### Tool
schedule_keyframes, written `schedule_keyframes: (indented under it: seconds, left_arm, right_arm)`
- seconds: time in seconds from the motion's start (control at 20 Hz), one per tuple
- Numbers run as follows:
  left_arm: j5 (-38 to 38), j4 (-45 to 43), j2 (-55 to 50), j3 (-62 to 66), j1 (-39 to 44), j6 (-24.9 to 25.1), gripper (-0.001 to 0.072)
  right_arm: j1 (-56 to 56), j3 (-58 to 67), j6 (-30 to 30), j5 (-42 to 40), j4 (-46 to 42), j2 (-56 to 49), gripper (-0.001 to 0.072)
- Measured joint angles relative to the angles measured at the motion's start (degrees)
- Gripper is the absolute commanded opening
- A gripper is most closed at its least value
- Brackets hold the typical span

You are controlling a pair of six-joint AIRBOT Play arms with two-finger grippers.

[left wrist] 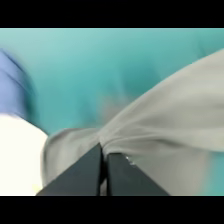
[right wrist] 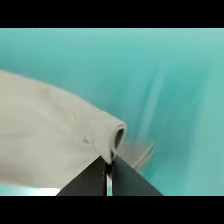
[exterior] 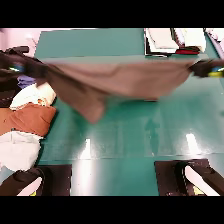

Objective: Fold the shirts.

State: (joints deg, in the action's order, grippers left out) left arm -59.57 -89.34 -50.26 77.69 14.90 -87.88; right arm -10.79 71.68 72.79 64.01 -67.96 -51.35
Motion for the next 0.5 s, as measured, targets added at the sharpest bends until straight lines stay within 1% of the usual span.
schedule_keyframes:
  seconds: [0.25,0.4,0.5]
  left_arm:
    - [-4.04,-1.18,11.28,11.3,0.07,-0.15,0.0025]
    - [-6.16,-0.96,14.49,17.35,0.07,-0.39,0.0024]
    - [-7.56,-0.39,15.13,19.17,0.07,-0.59,0.0025]
  right_arm:
    - [-6.21,10.86,0.0,6.16,-0.26,10.43,0.0014]
    - [-10.08,13.49,0.11,9.16,-0.31,13.6,0.0014]
    - [-11.69,14.25,0.61,10.56,-0.33,14.12,0.0014]
